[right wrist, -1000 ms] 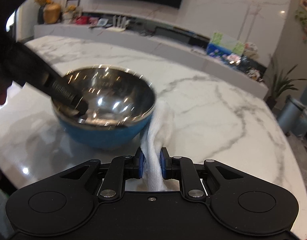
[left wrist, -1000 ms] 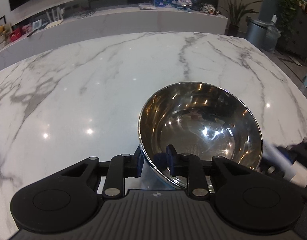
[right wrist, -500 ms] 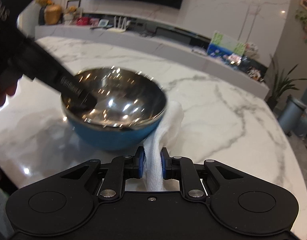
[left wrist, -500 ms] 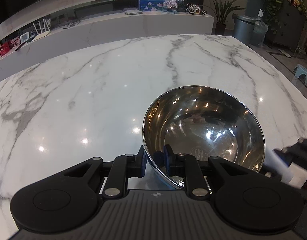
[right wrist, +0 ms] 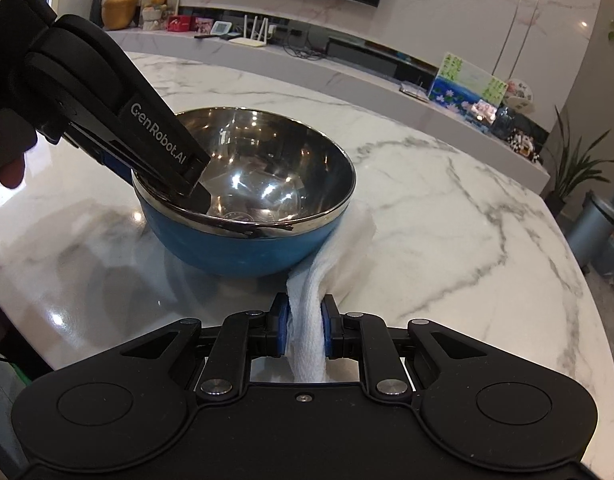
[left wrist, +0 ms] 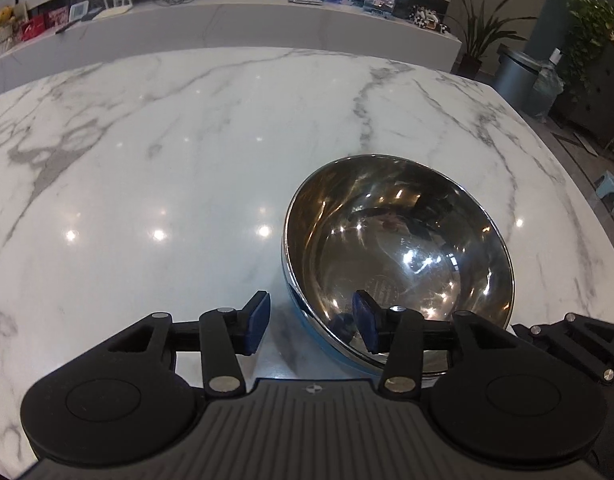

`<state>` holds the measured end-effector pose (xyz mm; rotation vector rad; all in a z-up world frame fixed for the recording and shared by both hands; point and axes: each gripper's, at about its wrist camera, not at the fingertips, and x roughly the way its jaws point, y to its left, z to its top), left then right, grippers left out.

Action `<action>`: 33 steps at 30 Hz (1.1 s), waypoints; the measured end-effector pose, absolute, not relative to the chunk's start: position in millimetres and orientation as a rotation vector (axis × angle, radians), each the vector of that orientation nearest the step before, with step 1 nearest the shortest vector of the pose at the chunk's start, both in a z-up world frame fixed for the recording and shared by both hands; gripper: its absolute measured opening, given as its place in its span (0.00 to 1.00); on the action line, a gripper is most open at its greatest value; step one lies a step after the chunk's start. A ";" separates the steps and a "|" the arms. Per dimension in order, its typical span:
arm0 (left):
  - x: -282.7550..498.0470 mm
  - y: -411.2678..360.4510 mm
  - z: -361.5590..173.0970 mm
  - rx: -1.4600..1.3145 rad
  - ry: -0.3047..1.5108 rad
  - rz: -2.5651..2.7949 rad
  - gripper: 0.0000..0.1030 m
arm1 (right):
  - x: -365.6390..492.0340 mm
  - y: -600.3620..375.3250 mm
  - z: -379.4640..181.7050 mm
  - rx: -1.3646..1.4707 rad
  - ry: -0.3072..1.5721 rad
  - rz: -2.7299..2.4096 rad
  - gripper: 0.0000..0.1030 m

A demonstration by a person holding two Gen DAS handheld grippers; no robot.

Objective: Clean bowl
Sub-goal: 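Keep wiping the blue outer wall with the towel while the left gripper tilts the bowl, then press the towel along the outer wall while the left gripper holds the rim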

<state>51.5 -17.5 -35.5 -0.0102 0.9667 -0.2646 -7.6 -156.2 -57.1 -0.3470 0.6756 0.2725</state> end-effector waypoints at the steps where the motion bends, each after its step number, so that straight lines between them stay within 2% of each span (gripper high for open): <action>1: 51.3 -18.2 -35.1 -0.001 0.961 -0.271 0.31 | -7.9 -157.9 -56.2 -0.345 0.670 0.265 0.14; 3: 51.6 -21.1 -35.0 0.036 0.957 -0.282 0.24 | -8.5 -161.5 -54.2 -0.339 0.657 0.248 0.14; 12: 63.6 -20.9 -29.4 0.133 0.974 -0.341 0.15 | -11.0 -182.6 -32.7 -0.248 0.546 0.195 0.14; 16: 63.3 -22.1 -29.7 0.142 0.974 -0.345 0.15 | -11.3 -186.7 -29.4 -0.237 0.519 0.213 0.14; 26: 62.1 -22.2 -30.7 0.127 0.967 -0.335 0.15 | -18.6 -174.6 -36.1 -0.271 0.590 0.249 0.14; 29: 61.6 -19.7 -31.8 0.094 0.975 -0.327 0.16 | -20.5 -169.4 -38.8 -0.279 0.610 0.263 0.14; 31: 60.7 -16.8 -33.3 0.060 0.986 -0.319 0.20 | -22.7 -164.0 -41.3 -0.294 0.629 0.277 0.14; 33: 59.7 -13.6 -35.0 0.015 1.008 -0.311 0.33 | -22.1 -160.4 -42.7 -0.296 0.640 0.287 0.14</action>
